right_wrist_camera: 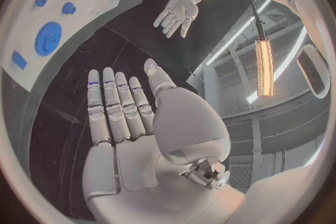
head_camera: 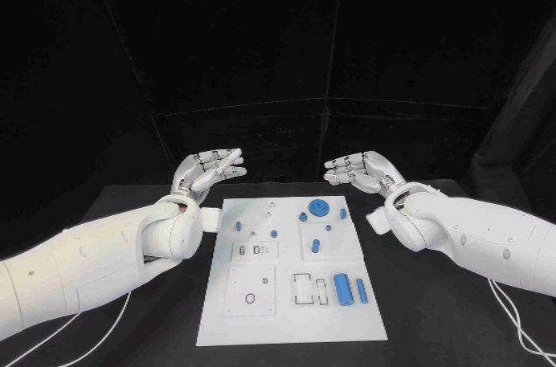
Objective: Assemble the parts on the task board
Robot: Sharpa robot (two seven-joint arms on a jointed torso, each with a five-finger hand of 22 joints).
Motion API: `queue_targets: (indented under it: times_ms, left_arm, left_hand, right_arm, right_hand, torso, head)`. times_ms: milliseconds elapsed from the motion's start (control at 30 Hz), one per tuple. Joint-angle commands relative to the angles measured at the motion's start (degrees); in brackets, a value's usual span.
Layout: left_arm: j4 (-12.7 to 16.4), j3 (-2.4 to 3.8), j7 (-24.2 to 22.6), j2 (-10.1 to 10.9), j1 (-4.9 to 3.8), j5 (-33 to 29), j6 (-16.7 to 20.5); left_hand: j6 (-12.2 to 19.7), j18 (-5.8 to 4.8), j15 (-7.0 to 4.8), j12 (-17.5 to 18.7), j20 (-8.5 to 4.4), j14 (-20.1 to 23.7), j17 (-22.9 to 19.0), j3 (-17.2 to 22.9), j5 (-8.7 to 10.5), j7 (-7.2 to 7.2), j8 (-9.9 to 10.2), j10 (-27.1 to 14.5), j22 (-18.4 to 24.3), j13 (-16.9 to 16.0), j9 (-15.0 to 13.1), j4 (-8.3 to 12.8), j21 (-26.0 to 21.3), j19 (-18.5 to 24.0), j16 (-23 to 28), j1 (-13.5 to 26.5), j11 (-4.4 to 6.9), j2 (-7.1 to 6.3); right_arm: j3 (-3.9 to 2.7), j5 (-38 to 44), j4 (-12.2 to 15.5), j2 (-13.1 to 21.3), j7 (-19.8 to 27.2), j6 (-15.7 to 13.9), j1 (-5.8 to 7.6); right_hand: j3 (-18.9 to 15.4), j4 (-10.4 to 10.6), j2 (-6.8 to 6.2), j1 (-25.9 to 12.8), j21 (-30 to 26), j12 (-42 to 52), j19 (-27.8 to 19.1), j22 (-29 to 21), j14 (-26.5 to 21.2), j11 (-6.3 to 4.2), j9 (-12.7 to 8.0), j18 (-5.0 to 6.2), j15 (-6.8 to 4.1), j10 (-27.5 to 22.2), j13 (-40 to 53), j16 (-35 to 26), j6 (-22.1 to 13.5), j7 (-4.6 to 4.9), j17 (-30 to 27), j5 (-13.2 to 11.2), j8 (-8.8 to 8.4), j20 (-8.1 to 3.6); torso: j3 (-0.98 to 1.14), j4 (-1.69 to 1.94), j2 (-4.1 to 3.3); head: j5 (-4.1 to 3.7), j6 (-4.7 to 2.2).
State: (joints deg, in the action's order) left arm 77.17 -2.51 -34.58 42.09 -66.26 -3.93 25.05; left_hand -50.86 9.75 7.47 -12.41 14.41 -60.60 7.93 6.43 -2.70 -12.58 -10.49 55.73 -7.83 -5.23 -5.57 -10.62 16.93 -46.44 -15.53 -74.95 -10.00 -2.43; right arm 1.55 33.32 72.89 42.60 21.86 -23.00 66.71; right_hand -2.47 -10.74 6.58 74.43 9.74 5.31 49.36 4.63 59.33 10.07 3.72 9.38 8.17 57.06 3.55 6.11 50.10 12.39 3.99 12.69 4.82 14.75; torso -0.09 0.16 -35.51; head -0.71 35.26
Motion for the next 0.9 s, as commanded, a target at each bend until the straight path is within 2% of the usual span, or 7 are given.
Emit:
queue_targets:
  times_ms: [33,167,267,333,533,733,900]
  left_arm:
    - [2.2,0.05,0.2,1.5,-0.11,1.1,-3.0]
    - [5.2,0.06,0.6,3.8,-0.12,2.2,-3.7]
    - [7.3,0.06,0.7,5.0,-0.12,2.7,-4.1]
    - [8.3,0.05,0.8,5.5,-0.12,2.8,-4.3]
    - [10.9,0.04,1.3,6.4,-0.11,3.5,-4.8]
    - [12.4,0.04,1.5,6.7,-0.1,4.1,-5.0]
    - [13.0,0.04,1.7,6.9,-0.11,4.7,-5.2]
  left_hand:
    - [-1.7,1.03,-0.86,-0.2,-0.93,-2.7,0.5,-0.2,-0.16,0.26,-0.2,2.4,0.2,0.2,0.2,1.0,0.4,-2.6,-0.4,-0.8,0.81,0.3]
    - [-3.4,0.95,-1.73,0.3,-1.76,-5.2,1.3,-0.4,-0.16,0.81,0.1,5.0,0.7,0.5,0.6,2.3,0.4,-5.1,-0.3,-1.3,1.52,0.77]
    - [-3.9,0.91,-1.8,0.8,-1.86,-5.4,1.5,-0.5,-0.15,0.92,0.4,5.6,1.1,0.7,0.9,2.7,0.0,-5.5,0.2,-1.4,1.61,0.95]
    - [-4.1,0.9,-1.78,1.2,-1.87,-5.4,1.6,-0.5,-0.15,0.91,0.6,5.8,1.3,0.8,1.0,3.0,-0.3,-5.7,0.5,-1.4,1.61,1.01]
    - [-4.2,0.88,-1.74,1.7,-1.84,-5.5,1.7,-0.7,-0.14,0.84,1.0,6.0,1.7,1.0,1.3,3.3,-0.7,-5.8,1.0,-1.3,1.55,1.11]
    - [-4.2,0.87,-1.67,2.2,-1.8,-5.5,1.8,-0.8,-0.14,0.77,1.3,6.0,2.0,1.2,1.4,3.5,-1.0,-6.0,1.4,-1.2,1.47,1.13]
    - [-4.3,0.85,-1.56,2.7,-1.72,-5.3,1.8,-1.0,-0.14,0.69,1.6,6.0,2.3,1.3,1.6,3.8,-1.3,-6.0,2.0,-1.2,1.38,1.21]
  right_arm:
    - [-0.07,15.4,-0.1,0.1,-3.3,1.1,0.97]
    - [-0.09,26.3,-0.1,-0.2,-7.1,2.7,2.27]
    - [-0.1,34.4,0.0,-0.6,-10.3,4.0,3.05]
    - [-0.11,38.6,-0.1,-1.0,-12.2,5.0,3.36]
    - [-0.14,51.0,-0.5,-3.1,-18.5,8.5,3.87]
    - [-0.17,58.3,0.0,-4.1,-22.2,10.0,4.16]
    - [-0.18,60.9,0.2,-4.7,-23.6,10.9,4.5]
  right_hand:
    - [1.2,-2.7,0.36,1.2,3.5,0.5,8.9,0.7,11.0,-2.23,0.2,1.31,-3.31,8.3,0.1,2.1,7.2,-1.04,1.1,0.0,0.45,-3.16]
    - [2.1,-4.6,0.05,1.0,6.3,0.1,14.1,1.6,16.9,-3.54,0.2,1.23,-5.27,11.6,0.2,3.8,9.0,-2.03,2.7,-0.1,0.19,-5.52]
    - [2.2,-5.6,-0.88,1.4,11.7,1.0,22.1,4.1,26.7,-5.39,0.2,1.32,-7.93,15.7,0.7,9.6,10.1,-3.13,5.9,-0.1,0.07,-9.07]
    - [2.3,-5.7,-1.39,1.1,14.4,0.5,24.7,5.5,27.5,-6.23,0.1,1.1,-8.56,16.3,0.6,14.8,10.5,-3.35,8.7,0.0,-0.26,-10.19]
    - [2.9,-5.6,-2.17,-0.6,21.0,-1.8,27.0,9.4,27.4,-5.97,0.0,0.82,-8.97,14.4,0.2,31.3,10.1,-3.8,18.4,-0.4,-1.17,-10.95]
    - [3.4,-5.5,-3.25,-1.9,26.7,-1.6,26.7,13.2,27.7,-5.5,0.1,0.68,-8.57,10.9,0.2,51.0,9.5,-3.8,38.6,-0.8,-1.13,-10.82]
    - [4.5,-5.4,-3.47,-2.0,37.3,-1.2,26.3,23.8,27.1,-5.34,0.1,-0.23,-8.38,9.7,0.3,62.1,9.4,-3.64,51.2,-0.8,-1.05,-10.25]
  torso:
    - [-0.15,0.35,-1.75]
    - [-0.29,0.63,-2.94]
    - [-0.42,0.91,-3.8]
    - [-0.47,1.07,-4.37]
    - [-0.62,1.42,-5.7]
    - [-0.78,1.66,-6.78]
    - [-0.78,1.79,-7.42]
  head:
    - [-0.31,-0.54]
    - [-0.69,-0.73]
    - [-0.75,-1.11]
    - [-0.99,-1.12]
    - [-1.42,-1.19]
    - [-1.73,-1.55]
    - [-1.9,-1.68]
